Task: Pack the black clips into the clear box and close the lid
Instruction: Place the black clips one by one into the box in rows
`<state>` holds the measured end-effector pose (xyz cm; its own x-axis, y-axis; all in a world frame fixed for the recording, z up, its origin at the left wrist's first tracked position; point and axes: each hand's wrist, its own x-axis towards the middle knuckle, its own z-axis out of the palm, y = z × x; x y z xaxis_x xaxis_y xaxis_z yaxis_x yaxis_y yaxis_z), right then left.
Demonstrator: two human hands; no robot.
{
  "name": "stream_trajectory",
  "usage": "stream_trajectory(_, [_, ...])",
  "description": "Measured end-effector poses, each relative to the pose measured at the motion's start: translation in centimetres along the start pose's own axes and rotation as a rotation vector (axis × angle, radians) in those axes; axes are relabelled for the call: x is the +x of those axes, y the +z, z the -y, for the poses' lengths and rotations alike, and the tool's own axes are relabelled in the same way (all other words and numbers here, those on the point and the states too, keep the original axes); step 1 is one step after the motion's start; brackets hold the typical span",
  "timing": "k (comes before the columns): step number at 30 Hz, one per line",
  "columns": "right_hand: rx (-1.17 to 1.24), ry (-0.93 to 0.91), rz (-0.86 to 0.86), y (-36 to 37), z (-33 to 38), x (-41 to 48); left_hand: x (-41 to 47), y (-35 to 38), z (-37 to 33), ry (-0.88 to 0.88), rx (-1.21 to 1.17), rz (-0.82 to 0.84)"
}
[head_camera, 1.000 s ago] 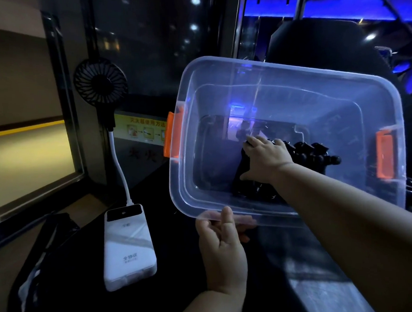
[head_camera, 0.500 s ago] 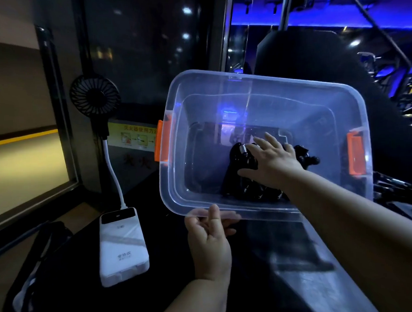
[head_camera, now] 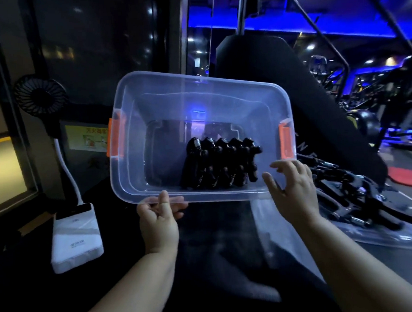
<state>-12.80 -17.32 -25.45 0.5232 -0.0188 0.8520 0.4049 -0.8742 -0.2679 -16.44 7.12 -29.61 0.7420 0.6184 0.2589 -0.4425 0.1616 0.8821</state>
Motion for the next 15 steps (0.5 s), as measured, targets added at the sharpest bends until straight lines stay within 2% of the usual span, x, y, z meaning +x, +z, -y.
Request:
stream_trajectory(3, [0.035, 0.142, 0.031, -1.7, -2.1, -1.5, 0.1, -0.1, 0.2, 0.007, 0.039, -0.010])
stream_trajectory(5, [-0.025, 0.221, 0.085, -2.8, -3.9, -2.1, 0.1, 0.0, 0.3, 0.010, 0.038, -0.011])
stream_trajectory(7, [-0.130, 0.315, 0.216, -3.5, -5.8, -2.6, 0.1, 0.0, 0.5, 0.017, 0.041, -0.019])
stream_trajectory(11, [-0.351, 0.437, 0.589, -4.6, -8.6, -4.3, 0.3, 0.1, 1.0, 0.030, 0.061, -0.015])
stream_trajectory(15, [-0.382, 0.406, 0.532, -4.7, -9.2, -5.1, 0.6, 0.0, 1.4, 0.052, 0.061, -0.006])
